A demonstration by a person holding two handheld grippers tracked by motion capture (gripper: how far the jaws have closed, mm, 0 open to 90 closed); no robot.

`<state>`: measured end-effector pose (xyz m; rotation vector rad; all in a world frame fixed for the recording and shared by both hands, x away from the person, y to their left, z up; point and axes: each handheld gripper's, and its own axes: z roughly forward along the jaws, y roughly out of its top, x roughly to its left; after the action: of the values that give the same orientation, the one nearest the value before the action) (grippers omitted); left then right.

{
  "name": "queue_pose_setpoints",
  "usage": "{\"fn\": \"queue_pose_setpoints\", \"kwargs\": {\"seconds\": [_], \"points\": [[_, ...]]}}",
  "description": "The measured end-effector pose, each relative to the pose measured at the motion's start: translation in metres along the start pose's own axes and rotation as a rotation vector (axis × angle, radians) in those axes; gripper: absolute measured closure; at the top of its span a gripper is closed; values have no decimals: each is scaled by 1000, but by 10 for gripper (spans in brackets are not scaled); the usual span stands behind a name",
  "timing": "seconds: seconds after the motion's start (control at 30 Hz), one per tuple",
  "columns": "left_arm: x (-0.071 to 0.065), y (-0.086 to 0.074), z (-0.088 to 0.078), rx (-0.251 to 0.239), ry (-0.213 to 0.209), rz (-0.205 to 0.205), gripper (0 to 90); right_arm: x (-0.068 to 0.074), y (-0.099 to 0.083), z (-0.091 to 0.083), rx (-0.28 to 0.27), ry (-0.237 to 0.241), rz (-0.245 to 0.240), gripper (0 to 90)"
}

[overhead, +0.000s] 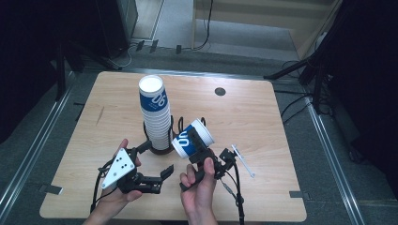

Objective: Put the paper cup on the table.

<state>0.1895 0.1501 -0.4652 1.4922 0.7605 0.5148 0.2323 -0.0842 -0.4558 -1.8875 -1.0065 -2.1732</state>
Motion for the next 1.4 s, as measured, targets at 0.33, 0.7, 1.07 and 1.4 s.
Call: {"fn": "queue_pose_setpoints", "kwargs": {"seconds": [0.33, 0.7, 1.07, 1.4], "points": [[16, -8, -13, 26, 77, -1, 0, -2, 12, -3, -31, -53, -130, 221], [45, -27, -29, 62, 201, 5, 0, -2, 17, -3, -25, -92, -252, 221], [64, -45, -37, 107, 278, 29, 0, -3, 24, -4, -40, -153, -402, 220], [77, -59, -56, 146, 346, -3, 0, -5, 32, -5, -87, -192, -543, 218]]}}
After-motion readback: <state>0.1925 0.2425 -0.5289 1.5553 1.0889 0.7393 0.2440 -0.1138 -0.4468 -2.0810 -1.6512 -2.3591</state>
